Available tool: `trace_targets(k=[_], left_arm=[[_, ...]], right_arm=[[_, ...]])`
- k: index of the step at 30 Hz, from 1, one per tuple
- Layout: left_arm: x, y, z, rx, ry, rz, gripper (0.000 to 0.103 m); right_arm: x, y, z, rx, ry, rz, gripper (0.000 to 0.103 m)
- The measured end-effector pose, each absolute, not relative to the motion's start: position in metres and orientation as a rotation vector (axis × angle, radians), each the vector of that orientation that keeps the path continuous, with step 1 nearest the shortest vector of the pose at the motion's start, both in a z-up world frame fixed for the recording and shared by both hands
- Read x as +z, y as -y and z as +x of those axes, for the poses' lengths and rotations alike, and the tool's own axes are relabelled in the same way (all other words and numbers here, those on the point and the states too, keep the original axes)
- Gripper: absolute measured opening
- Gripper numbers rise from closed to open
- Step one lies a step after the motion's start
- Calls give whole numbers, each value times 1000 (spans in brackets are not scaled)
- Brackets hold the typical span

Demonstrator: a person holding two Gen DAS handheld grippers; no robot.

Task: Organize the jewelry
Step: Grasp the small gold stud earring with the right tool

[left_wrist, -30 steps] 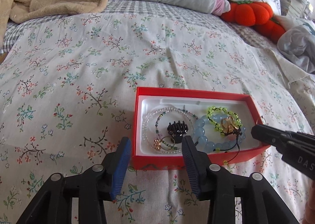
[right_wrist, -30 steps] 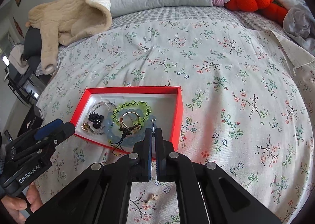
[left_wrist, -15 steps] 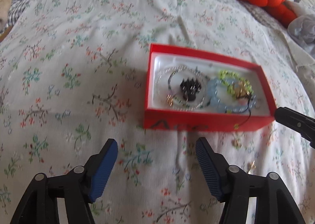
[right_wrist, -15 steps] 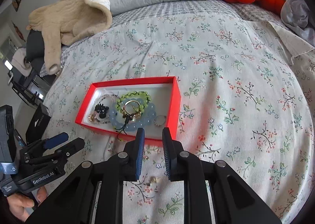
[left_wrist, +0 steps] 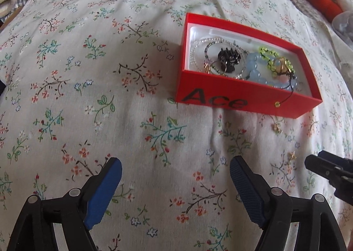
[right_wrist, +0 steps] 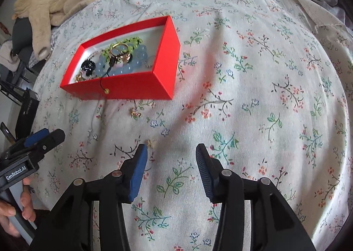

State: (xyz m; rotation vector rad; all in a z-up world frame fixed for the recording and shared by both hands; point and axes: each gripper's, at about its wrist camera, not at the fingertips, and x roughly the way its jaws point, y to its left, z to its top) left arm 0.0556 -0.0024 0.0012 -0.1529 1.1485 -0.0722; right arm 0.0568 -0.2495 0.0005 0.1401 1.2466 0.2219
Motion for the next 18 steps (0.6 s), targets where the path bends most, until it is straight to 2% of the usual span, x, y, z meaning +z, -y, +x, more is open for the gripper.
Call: trace_targets(k=[11,18], left_arm=[[-7,3,55,-84,-1185,-146,84],[-8,4,57,-81,-1190,-158,84]], right_arm=[[-12,213,51,241,-1244,17,49],[-14,209,59,216,-1195,43,48]])
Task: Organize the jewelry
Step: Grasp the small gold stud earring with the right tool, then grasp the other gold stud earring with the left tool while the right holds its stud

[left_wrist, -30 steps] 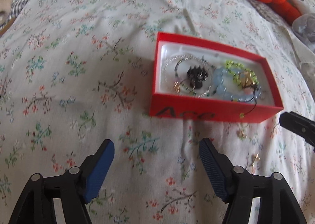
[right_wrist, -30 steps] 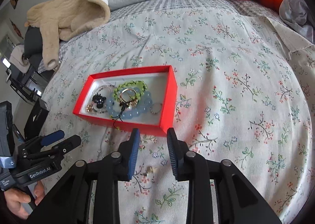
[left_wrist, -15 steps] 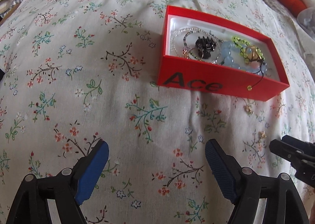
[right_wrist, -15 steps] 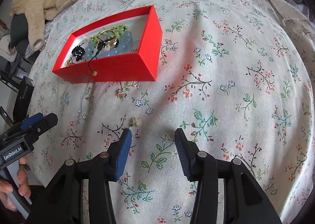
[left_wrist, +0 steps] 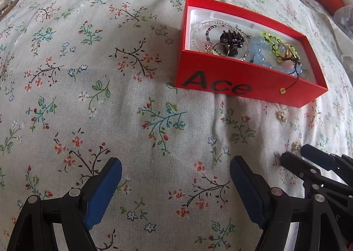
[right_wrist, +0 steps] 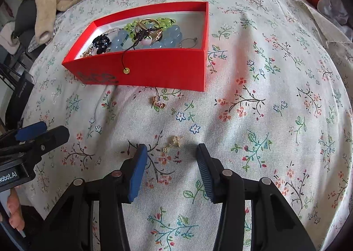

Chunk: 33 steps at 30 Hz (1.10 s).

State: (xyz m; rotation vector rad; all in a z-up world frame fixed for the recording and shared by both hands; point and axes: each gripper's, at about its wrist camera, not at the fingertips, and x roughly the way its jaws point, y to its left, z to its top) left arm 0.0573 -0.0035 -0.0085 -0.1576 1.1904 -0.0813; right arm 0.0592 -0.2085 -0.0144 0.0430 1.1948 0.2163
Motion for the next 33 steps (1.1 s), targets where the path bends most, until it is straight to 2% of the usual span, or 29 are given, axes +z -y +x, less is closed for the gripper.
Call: trace_targets(k=[1,8,10,18,21,24,26,29,33], left_arm=[[-9,3,57,-81,-1190,-159,84],[-11,7,58,-89,-1189,-160,84],[-12,9,59,-107,-1191,-173,84],[-15,22,62,-186,-1180,-220,84],[-12,32,62,-238,-1145,-224,80],[-11,43,66,-308,-1107,-229,66],[-13,51,68,-359,-1097,-237,53],[-19,63,69,-419,-1105,-240,42],[-23,84,68,-448,-1083,-166,39]], right_arm=[[-14,210,60,210,-1192,53,45],[-15,214,67,191,-1178,70,13],[-14,217,68,200,-1188,80,8],[-4,239,67,199,-1192,159,7],[-1,250,67,188,-1188,179,7],[2,261,65,181,-1183,199,7],[5,267,64,178,-1178,207,7],[7,275,62,176,-1173,215,7],[9,283,58,182,-1172,219,7]])
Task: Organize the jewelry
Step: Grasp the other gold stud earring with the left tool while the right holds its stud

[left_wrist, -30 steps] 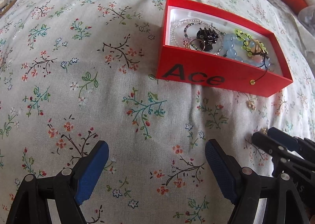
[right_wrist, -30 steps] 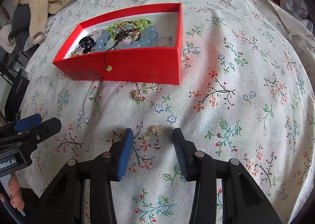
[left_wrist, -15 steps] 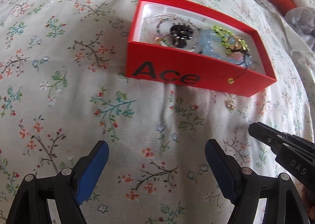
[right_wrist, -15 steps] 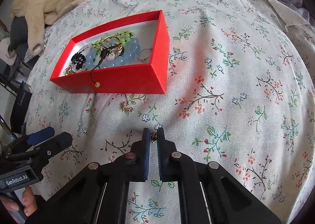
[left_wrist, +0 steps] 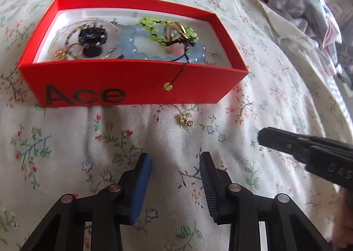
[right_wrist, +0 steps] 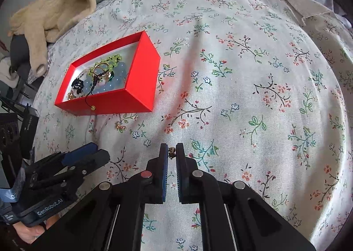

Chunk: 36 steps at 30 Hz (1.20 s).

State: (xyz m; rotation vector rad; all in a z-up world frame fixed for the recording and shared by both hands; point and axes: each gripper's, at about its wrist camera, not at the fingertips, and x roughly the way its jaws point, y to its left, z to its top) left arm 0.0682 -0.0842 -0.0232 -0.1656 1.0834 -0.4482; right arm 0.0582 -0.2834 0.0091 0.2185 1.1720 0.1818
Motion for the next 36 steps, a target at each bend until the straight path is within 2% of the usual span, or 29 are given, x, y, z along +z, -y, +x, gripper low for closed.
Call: trace_targets(k=[13,22,29,36], left_arm=[[-32,115,74,-461,-927,-29,38],[-34,115,83,-440,-929,-39,27],[-34,109,83,-413,-942,-51,8],[-31,101,82,-415,-967,-83,8]], right_arm=[[9,299,56,193,-1180,228,7],[7,308,62,185,-1187,233,7],[9,306,66,183,-1181,232,7],[14,302,69,178,-1167,249,7]])
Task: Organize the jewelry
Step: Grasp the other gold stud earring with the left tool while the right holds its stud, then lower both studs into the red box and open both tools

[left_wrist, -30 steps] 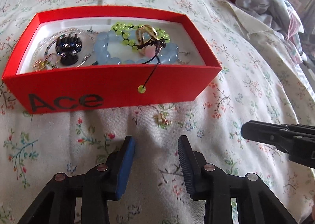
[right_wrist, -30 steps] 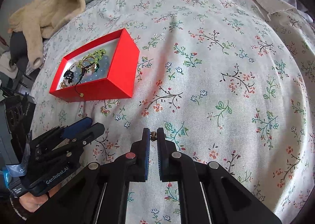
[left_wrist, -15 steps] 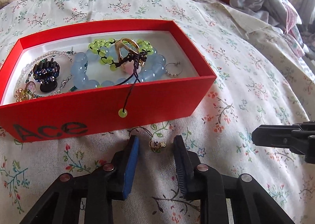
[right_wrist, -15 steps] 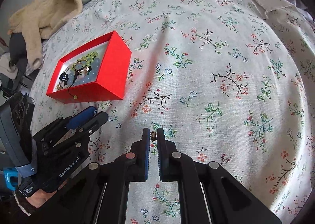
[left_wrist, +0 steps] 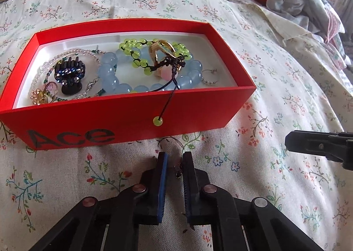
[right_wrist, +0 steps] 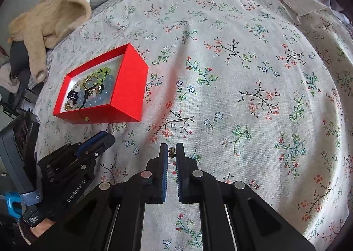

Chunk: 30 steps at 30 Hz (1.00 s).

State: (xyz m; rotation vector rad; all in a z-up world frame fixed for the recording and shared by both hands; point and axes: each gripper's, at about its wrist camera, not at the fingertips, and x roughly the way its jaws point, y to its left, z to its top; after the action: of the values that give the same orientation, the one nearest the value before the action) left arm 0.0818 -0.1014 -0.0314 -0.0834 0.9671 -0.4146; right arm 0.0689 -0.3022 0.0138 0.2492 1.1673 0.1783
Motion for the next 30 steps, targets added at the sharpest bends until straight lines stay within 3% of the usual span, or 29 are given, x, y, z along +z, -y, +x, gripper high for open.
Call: trace_targets(k=[11,21,30], left_arm=[[-14,65,70,-379,-990,-157,8],[34,33,63,-354,-927,-183,8],[56,15,89,-303,-941,-185,8]], right_arm=[[22,293,70,192,-1152,283,7],[44,268,76,266,-1108,331,7],[50,253,99,285,-1091,360,7]])
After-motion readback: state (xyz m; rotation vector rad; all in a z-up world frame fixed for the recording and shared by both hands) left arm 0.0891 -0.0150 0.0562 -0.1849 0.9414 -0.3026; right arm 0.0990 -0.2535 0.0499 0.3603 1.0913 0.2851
